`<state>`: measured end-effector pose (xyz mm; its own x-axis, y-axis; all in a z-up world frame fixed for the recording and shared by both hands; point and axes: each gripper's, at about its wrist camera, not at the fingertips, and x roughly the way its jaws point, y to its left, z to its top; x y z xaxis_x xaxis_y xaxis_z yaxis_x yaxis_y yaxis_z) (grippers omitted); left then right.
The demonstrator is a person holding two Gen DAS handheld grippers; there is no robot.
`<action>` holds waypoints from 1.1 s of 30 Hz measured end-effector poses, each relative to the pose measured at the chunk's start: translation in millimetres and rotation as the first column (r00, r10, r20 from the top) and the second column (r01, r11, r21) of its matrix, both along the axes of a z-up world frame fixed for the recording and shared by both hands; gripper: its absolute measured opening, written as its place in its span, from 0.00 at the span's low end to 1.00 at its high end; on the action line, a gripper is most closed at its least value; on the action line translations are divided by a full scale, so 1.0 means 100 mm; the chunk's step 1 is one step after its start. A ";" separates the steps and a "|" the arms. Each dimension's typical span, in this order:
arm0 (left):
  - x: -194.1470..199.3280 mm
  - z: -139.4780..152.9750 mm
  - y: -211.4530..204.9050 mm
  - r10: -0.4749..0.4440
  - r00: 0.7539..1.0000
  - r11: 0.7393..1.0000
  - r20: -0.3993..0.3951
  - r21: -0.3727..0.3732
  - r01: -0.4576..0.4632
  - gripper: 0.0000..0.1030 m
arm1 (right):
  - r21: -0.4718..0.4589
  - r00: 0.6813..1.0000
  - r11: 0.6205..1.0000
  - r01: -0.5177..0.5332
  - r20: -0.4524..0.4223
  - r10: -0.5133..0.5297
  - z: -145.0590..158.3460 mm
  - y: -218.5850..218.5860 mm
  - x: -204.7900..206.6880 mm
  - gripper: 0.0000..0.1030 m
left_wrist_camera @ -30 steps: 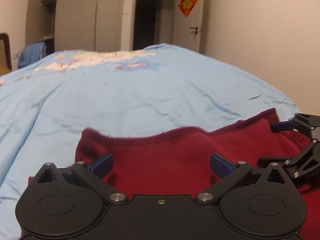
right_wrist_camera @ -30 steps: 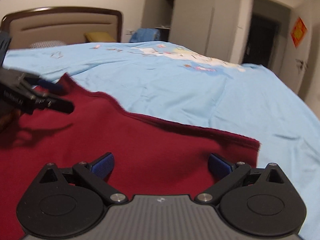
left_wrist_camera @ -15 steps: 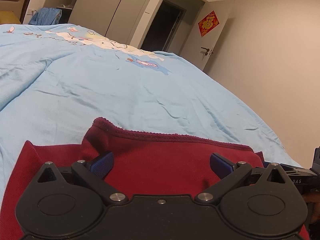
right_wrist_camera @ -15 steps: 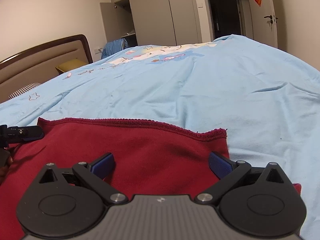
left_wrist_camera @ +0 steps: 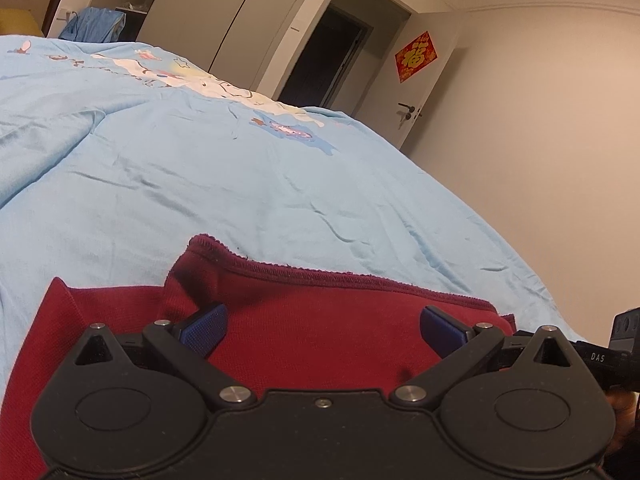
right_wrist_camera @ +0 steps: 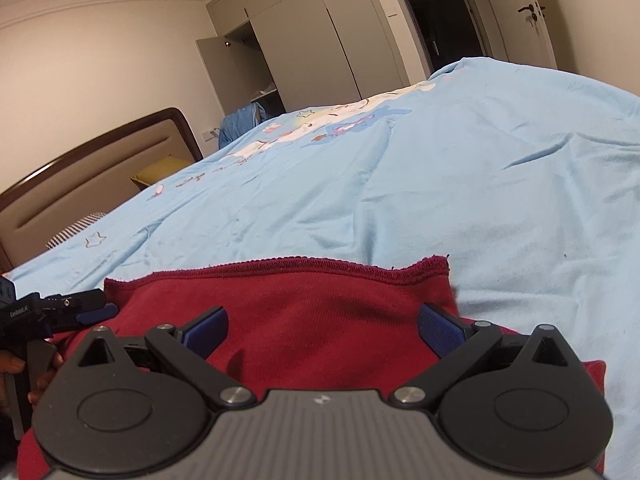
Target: Fold small clothes
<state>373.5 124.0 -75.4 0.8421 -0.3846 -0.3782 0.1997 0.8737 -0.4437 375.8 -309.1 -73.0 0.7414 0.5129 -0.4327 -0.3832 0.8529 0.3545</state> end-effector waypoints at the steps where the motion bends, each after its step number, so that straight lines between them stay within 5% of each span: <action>1: -0.01 -0.01 0.02 -0.001 1.000 1.000 0.004 -0.017 0.001 0.99 | 0.009 1.000 1.000 0.000 0.000 0.000 0.00 -0.01 0.00 1.00; 9: -0.02 0.08 0.11 0.020 1.000 0.994 -0.022 -0.104 -0.022 0.99 | 0.046 1.000 0.999 0.011 -0.012 -0.011 0.09 -0.06 -0.05 1.00; 14: -0.43 0.38 0.15 0.088 0.996 0.985 0.023 -0.153 -0.083 0.99 | 0.097 0.995 0.991 0.091 0.037 -0.095 0.32 -0.20 -0.52 1.00; 17: -0.68 0.49 0.08 0.115 0.993 0.990 0.030 -0.084 -0.112 0.99 | 0.097 0.993 0.990 0.106 0.049 -0.111 0.34 -0.22 -0.86 1.00; 23: -1.18 0.49 -0.15 0.180 0.981 0.975 0.068 0.115 -0.187 0.99 | -0.054 0.982 0.988 0.145 0.132 -0.137 0.21 -0.07 -1.50 1.00; 33: -1.38 0.07 -0.20 0.245 0.967 0.955 0.066 0.153 -0.253 0.99 | -0.115 0.966 0.991 0.065 0.255 -0.034 0.08 0.17 -1.88 1.00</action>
<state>235.2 103.6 -68.8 0.9214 -0.0985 -0.3759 -0.0162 0.9568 -0.2904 187.7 -292.4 -65.4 0.8573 0.4282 -0.2858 -0.4032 0.9037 0.1443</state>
